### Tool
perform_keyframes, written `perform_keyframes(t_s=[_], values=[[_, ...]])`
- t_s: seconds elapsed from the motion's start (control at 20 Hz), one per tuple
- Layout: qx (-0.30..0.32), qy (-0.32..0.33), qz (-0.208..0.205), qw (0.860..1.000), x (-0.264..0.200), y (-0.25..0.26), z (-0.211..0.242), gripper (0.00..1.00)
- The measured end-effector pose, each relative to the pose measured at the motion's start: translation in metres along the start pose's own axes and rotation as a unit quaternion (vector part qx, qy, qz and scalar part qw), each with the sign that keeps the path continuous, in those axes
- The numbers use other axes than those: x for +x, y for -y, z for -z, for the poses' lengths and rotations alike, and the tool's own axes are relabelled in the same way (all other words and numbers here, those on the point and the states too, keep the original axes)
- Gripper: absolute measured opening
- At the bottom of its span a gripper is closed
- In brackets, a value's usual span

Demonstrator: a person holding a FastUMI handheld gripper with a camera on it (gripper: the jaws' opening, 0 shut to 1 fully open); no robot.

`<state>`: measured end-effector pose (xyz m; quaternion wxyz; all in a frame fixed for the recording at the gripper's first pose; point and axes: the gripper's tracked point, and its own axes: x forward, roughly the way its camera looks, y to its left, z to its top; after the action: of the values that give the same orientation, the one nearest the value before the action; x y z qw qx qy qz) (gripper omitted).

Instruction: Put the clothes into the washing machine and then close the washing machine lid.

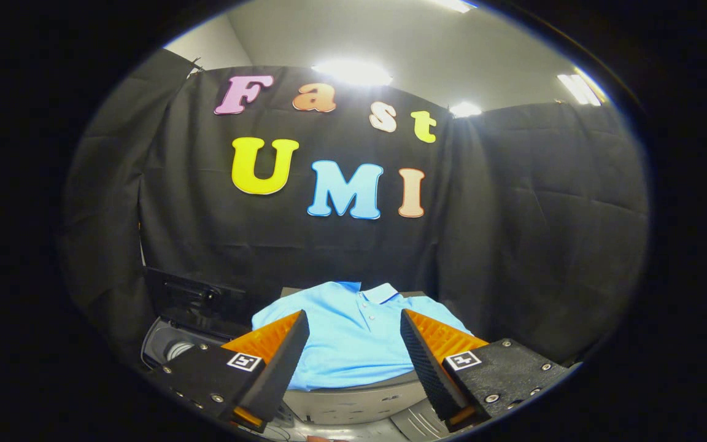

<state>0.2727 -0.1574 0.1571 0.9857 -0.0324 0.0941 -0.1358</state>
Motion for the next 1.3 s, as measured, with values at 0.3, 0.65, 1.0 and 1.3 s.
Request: perform_keyframes(t_s=[0.3, 0.65, 1.0, 1.3], values=[[0.02, -0.061, -0.003, 0.998, 0.077, 0.028, 0.031, 0.93], [0.02, -0.127, -0.041, 0.991, 0.141, 0.02, 0.072, 0.93], [0.033, -0.178, -0.068, 0.981, 0.164, 0.008, 0.104, 0.93], [0.066, -0.195, -0.072, 0.976, 0.162, 0.006, 0.127, 0.93]])
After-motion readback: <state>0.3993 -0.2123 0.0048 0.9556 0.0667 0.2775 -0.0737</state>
